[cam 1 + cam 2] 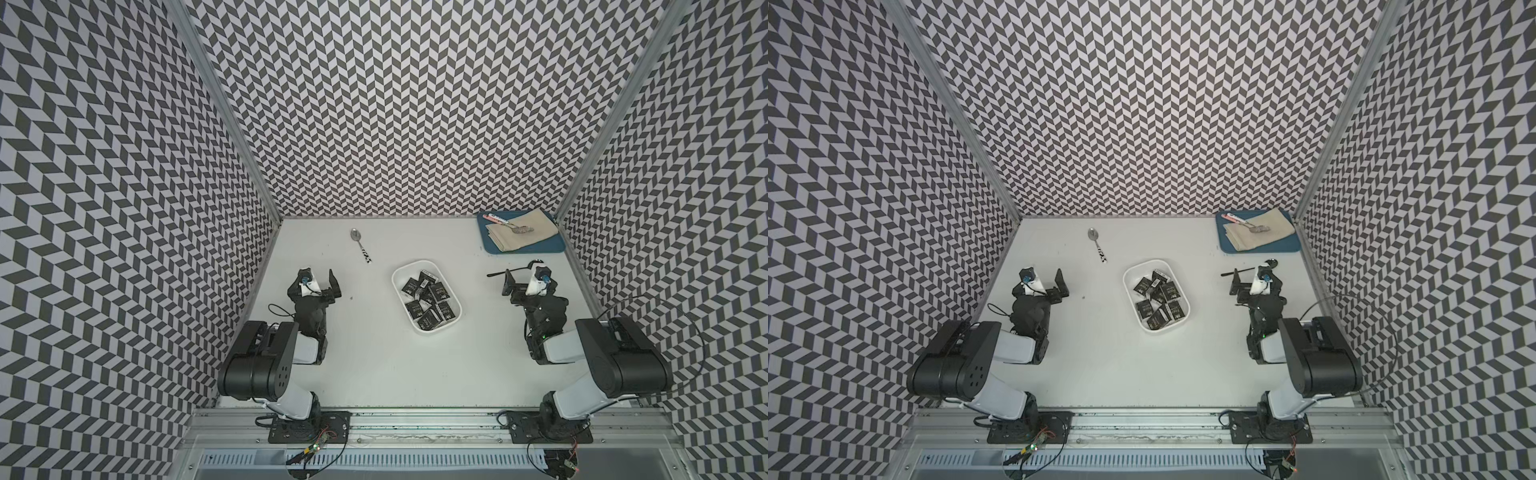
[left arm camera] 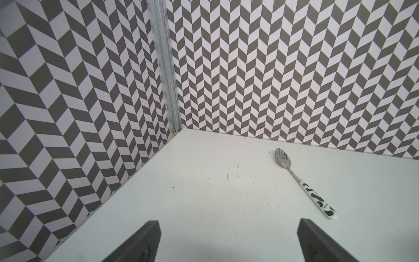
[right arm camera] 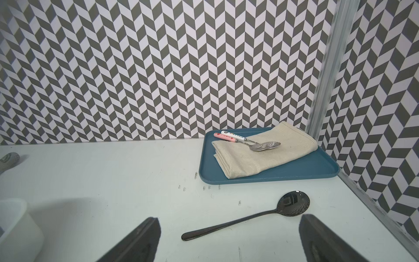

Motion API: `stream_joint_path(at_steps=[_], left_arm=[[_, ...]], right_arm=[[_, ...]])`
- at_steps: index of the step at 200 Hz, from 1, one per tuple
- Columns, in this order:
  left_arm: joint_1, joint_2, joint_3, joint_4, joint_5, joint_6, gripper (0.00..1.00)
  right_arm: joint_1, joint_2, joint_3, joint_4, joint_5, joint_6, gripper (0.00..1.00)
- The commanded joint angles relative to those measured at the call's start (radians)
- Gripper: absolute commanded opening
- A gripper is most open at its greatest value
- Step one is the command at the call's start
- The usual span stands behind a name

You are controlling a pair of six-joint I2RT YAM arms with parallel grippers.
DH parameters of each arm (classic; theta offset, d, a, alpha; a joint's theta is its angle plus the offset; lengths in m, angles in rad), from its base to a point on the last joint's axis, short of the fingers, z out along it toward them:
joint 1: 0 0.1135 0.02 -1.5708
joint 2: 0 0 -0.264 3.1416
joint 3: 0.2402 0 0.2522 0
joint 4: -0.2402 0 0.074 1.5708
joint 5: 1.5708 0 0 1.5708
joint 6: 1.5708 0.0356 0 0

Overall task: Take the pocket tissues out of the storage box
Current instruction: Adjust the storage box at the center of the board.

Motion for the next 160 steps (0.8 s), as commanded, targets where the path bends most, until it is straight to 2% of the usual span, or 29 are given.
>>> stream_joint_path(at_steps=[1, 127, 135, 143, 152, 160], left_arm=[[0.007, -0.019, -0.008, -0.006, 0.014, 0.003, 0.99], [0.007, -0.021, -0.009, -0.008, 0.015, 0.002, 0.99], [0.02, -0.027, 0.0, -0.01, 0.072, 0.012, 0.99], [0.026, -0.052, 0.059, -0.117, 0.121, 0.026, 0.99], [0.024, -0.082, 0.172, -0.375, 0.117, 0.014, 0.99], [0.019, -0.099, 0.223, -0.478, 0.092, 0.009, 0.99]], right_arm=[[0.005, -0.019, 0.001, 0.02, -0.025, -0.003, 0.99], [0.005, -0.015, 0.001, 0.023, -0.022, 0.002, 0.99], [0.005, -0.017, 0.001, 0.025, -0.024, 0.002, 0.99], [0.003, -0.028, 0.018, -0.004, -0.042, -0.005, 0.99], [0.005, -0.073, 0.067, -0.135, -0.061, -0.019, 0.99], [0.004, -0.115, 0.113, -0.254, -0.07, -0.025, 0.99]])
